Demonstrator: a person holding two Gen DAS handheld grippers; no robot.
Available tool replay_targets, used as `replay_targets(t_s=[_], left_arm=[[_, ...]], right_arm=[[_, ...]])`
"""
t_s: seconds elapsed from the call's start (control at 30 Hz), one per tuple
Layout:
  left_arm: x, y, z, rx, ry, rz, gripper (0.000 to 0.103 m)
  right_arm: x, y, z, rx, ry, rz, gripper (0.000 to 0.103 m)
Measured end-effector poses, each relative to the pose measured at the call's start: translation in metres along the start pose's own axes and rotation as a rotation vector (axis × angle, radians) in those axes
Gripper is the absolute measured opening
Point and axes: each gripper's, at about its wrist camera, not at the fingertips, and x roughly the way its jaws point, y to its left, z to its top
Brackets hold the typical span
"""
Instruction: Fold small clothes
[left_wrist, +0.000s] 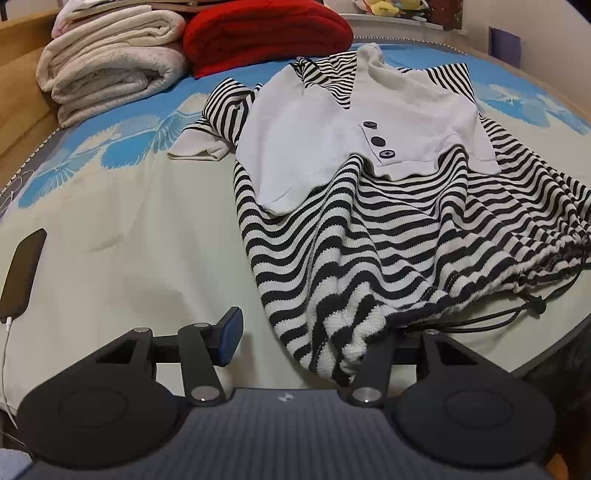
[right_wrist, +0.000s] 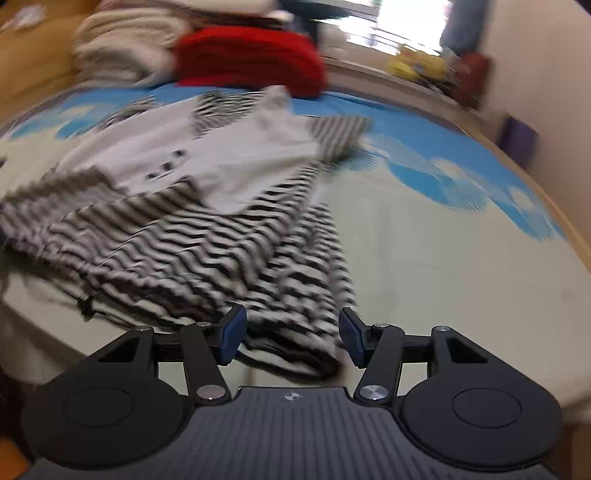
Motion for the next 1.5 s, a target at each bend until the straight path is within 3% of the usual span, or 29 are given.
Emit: replay_targets(t_s=[0.17, 0.23, 0.3, 0.47, 0.6, 0.77, 0.9, 0.93, 0.97, 1.0, 1.2, 1.27, 1.33, 1.4, 1.5], left_arm=[[-0.010, -0.006, -0.005, -0.012, -0.018, 0.002, 0.060], [-0.010, -0.006, -0.006, -0.018, -0.020, 0.000, 0.064], [-0.008, -0.007, -0.006, -0.018, -0.014, 0.007, 0.065], [-0.004, -0.005, -0.005, -0.043, 0.001, 0.007, 0.070], [-0.005, -0.002, -0.001, -0.087, -0.008, -0.002, 0.075], [-0.016, 0.009, 0.004, -0.177, -0.066, -0.047, 0.076], [-0.019, 0.005, 0.004, -0.156, -0.091, -0.045, 0.081], [-0.018, 0.003, 0.003, -0.146, -0.083, -0.043, 0.081], [-0.017, 0.001, 0.002, -0.136, -0.077, -0.043, 0.081], [-0.016, -0.001, 0.001, -0.125, -0.070, -0.045, 0.082], [0.000, -0.023, -0.004, -0.004, -0.002, -0.074, 0.092], [0.001, -0.029, -0.005, 0.024, -0.028, -0.101, 0.099], [0.001, -0.034, -0.004, 0.037, -0.033, -0.132, 0.101], [0.000, -0.040, -0.003, 0.076, -0.022, -0.156, 0.101], [-0.008, -0.042, -0.003, 0.132, 0.018, -0.204, 0.101]], right_arm=[[0.041, 0.039, 0.004, -0.265, 0.023, -0.053, 0.056], [0.049, 0.050, 0.003, -0.357, 0.024, -0.066, 0.047], [0.051, 0.057, 0.005, -0.420, 0.035, -0.057, 0.046], [0.036, 0.047, 0.004, -0.376, 0.028, 0.001, 0.046], [0.042, 0.043, -0.003, -0.358, 0.053, -0.007, 0.046], [0.046, 0.052, -0.003, -0.378, 0.036, -0.003, 0.046], [0.058, 0.058, 0.001, -0.404, 0.005, -0.011, 0.053], [0.063, 0.061, 0.000, -0.426, 0.008, -0.014, 0.049], [0.066, 0.064, -0.001, -0.449, 0.000, -0.022, 0.038], [0.067, 0.066, 0.000, -0.464, -0.006, -0.012, 0.010], [0.018, 0.018, 0.033, -0.152, -0.118, 0.061, 0.010], [0.003, -0.007, 0.033, -0.083, -0.123, 0.048, 0.010], [0.004, -0.029, 0.027, -0.027, -0.059, 0.043, 0.010], [0.023, -0.045, 0.015, 0.039, 0.074, 0.030, 0.010], [0.048, -0.044, 0.005, 0.042, 0.209, 0.037, 0.010]])
